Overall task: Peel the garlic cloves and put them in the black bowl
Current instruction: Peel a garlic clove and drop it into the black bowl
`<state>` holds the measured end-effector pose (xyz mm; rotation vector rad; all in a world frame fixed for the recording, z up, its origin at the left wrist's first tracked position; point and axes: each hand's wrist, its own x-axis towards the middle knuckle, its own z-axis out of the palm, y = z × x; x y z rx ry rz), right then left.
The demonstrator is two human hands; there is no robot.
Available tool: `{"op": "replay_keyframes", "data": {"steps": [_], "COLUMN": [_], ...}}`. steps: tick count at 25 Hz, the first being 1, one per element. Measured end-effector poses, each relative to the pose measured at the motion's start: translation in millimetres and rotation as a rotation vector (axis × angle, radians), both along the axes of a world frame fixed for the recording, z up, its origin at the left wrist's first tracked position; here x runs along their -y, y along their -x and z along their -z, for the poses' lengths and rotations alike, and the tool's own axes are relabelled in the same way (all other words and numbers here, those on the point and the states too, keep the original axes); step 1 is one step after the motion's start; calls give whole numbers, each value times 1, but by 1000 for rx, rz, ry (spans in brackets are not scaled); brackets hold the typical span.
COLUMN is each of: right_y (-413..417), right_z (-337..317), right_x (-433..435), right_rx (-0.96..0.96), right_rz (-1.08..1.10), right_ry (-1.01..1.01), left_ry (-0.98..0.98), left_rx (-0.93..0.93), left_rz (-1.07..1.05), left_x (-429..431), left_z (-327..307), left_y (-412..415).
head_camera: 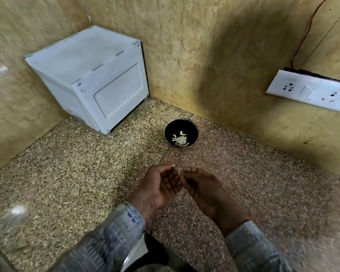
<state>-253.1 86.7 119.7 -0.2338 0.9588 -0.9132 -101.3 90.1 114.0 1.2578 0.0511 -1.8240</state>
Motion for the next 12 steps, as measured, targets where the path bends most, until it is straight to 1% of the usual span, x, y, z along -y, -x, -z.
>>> {"op": "replay_keyframes", "data": {"steps": [2,5,9,12], "right_y": [-9,-24,-39,-44], "right_z": [34,72,103,118], "right_x": [6,18,33,37], "right_rx": [-13,-31,-75,-140], "right_rz": [8,53,125,141], "right_ry": [-100,-198,-282,-320], "left_ry": [-111,-211,-234,-260], "left_rx": [35,131,244,257], "left_rz": [15,83,189,214], "left_x": [18,48,82,96], "left_z": [36,82,119,137], "left_y": [-8,-21,-28,-34]}}
